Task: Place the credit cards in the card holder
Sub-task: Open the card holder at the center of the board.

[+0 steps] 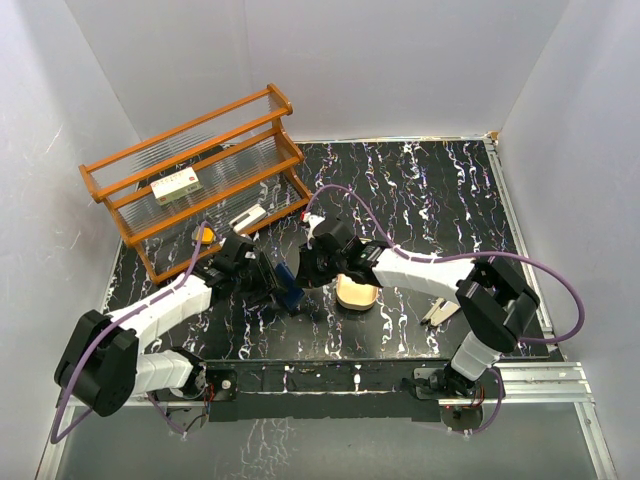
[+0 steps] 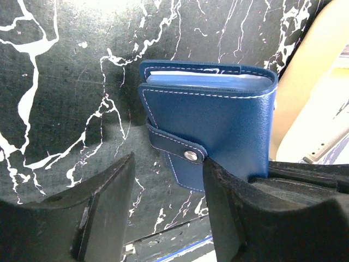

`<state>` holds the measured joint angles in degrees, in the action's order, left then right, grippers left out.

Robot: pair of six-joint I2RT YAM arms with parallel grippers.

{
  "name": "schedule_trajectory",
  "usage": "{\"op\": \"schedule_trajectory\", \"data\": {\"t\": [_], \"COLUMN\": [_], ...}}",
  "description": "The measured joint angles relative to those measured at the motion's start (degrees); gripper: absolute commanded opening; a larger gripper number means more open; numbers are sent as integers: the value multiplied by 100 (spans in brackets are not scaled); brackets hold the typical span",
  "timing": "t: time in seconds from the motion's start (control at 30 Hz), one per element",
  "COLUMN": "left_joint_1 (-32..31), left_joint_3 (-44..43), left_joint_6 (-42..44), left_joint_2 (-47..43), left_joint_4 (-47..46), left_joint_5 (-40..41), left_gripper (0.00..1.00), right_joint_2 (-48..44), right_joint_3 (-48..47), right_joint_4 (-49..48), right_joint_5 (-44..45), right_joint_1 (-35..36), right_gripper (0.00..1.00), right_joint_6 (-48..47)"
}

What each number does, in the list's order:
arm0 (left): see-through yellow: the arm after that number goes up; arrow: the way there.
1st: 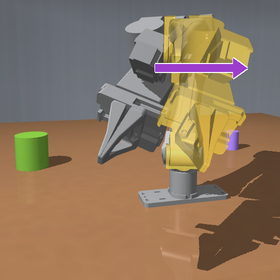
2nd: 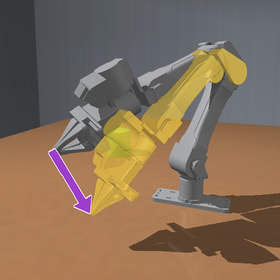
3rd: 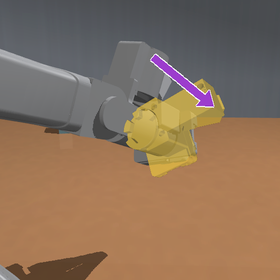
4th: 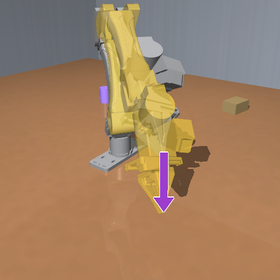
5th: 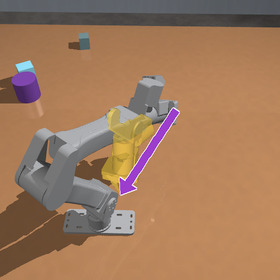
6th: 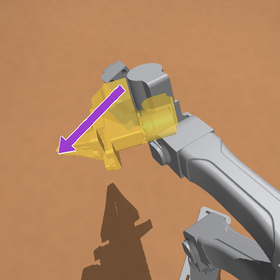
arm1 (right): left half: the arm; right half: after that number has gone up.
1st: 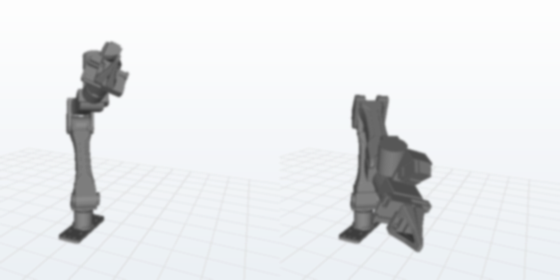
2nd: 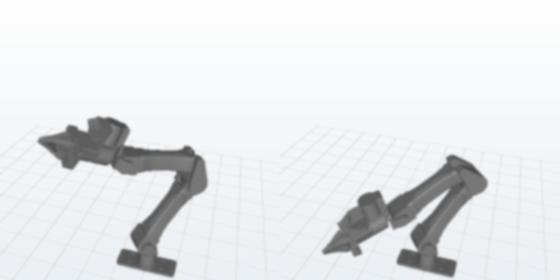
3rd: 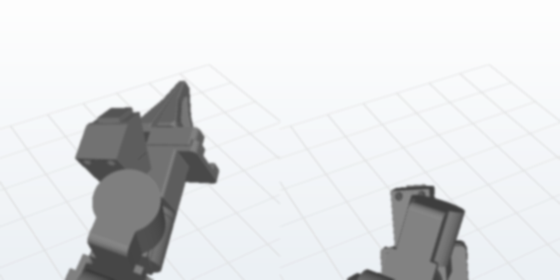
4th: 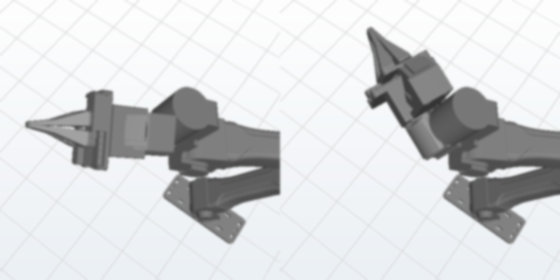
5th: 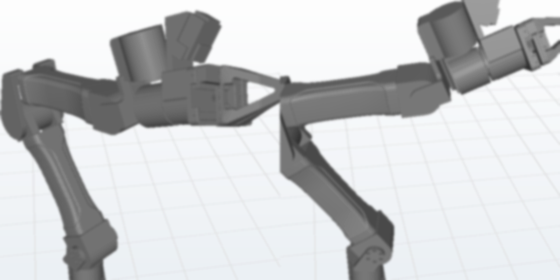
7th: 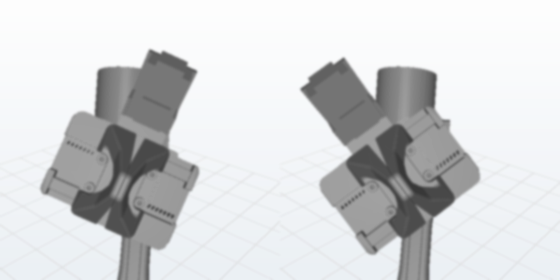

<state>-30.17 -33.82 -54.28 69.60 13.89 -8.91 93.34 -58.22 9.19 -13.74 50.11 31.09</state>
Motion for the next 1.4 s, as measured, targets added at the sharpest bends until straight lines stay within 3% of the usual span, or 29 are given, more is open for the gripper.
{"op": "schedule_trajectory", "data": {"t": [0.6,0.77,0.87,0.9,1.17,1.4], "left_joint_1": [-74,-33,-33,-33,-33,-33], "left_joint_3": [17,17,17,17,-87,-243], "left_joint_6": [369,468,546,568,610,501], "left_joint_2": [-98,-125,-181,-201,-671,-1580], "left_joint_4": [-11,313,466,505,831,844], "left_joint_5": [63,382,437,439,334,208], "left_gripper": [15,0,0,0,0,0], "right_joint_2": [-85,-260,-262,-260,-245,-286], "right_joint_3": [168,291,358,382,315,9], "right_joint_4": [-79,2,-22,-7,365,831], "right_joint_5": [-55,20,57,68,391,590], "right_joint_1": [44,42,42,42,42,42], "right_gripper": [0,0,0,2,44,55], "right_joint_6": [-13,-39,-33,-26,-48,-498]}}
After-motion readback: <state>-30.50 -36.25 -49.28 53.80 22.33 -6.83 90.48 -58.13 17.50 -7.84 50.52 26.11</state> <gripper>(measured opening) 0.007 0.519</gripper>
